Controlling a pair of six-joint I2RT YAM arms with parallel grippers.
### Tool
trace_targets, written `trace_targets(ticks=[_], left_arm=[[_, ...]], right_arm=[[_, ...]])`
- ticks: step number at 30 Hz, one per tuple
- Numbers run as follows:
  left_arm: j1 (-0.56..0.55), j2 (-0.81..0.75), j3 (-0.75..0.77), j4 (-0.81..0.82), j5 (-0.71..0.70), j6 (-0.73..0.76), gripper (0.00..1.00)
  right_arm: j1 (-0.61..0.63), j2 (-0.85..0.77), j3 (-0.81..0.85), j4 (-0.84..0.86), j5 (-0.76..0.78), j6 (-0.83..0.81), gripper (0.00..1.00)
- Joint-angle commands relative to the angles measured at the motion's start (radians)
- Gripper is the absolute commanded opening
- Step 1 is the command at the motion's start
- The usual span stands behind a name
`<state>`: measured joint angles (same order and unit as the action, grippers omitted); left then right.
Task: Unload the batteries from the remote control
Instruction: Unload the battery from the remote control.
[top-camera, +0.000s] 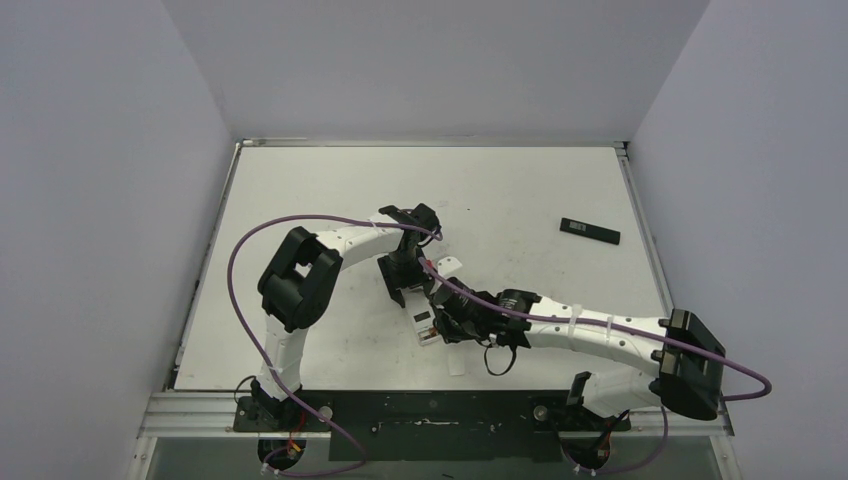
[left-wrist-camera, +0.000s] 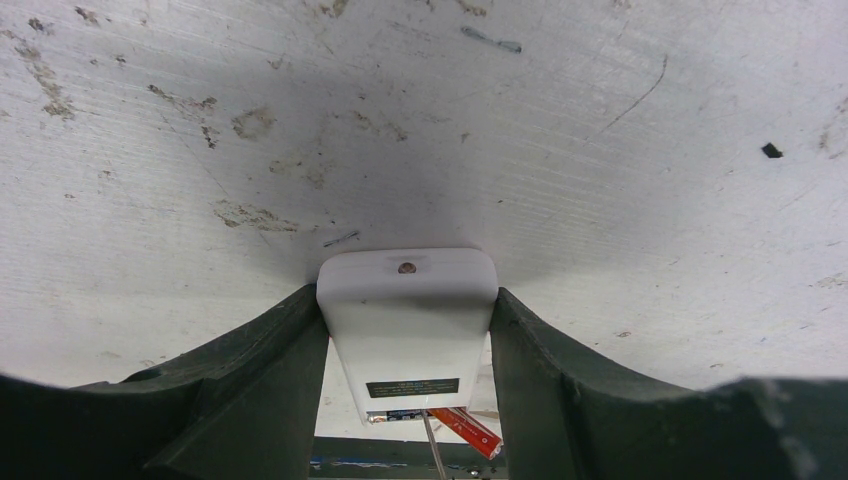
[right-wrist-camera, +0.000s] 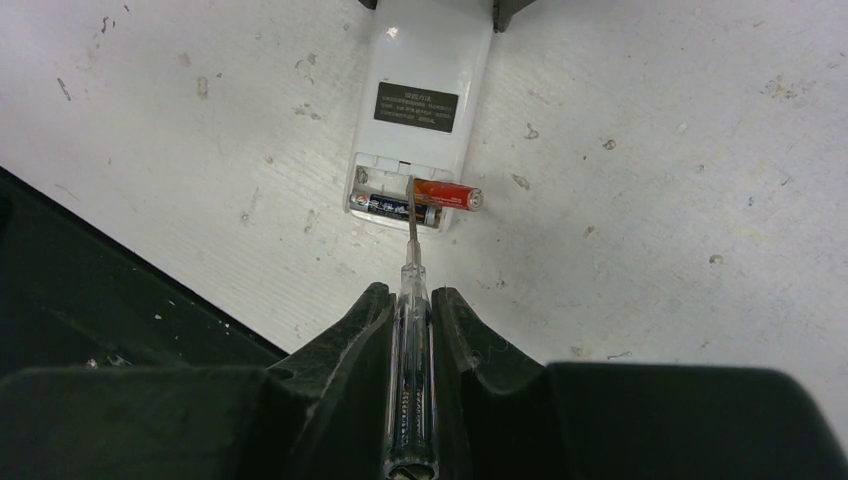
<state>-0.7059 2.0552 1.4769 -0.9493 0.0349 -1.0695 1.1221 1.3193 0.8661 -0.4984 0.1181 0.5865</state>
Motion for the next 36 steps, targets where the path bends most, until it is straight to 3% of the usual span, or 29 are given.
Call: trace_targets(ticks=[1,15,21,36], left_arm=[[0.004,0.011,-0.025,0.055,-0.036,-0.015,0.0],[0.004,0.014,-0.022,0.057,-0.036,-0.017,0.0],[0.003,0.012,-0.024,0.057,-0.035,-0.016,0.0],[0.003,0.014,-0.018,0.05,-0.035,-0.013,0.0]], right_arm=[[0.008,-0.044,0.038,-0.027,0.06,-0.013,0.05],[0.006,-0.106,0.027,-0.067,0.108,-0.017,0.05],[0.008,-0.117,0.02,-0.024,0.001,0.001,0.05],[0.013,-0.019,0.013,0.052,-0.052,0.012,0.05]])
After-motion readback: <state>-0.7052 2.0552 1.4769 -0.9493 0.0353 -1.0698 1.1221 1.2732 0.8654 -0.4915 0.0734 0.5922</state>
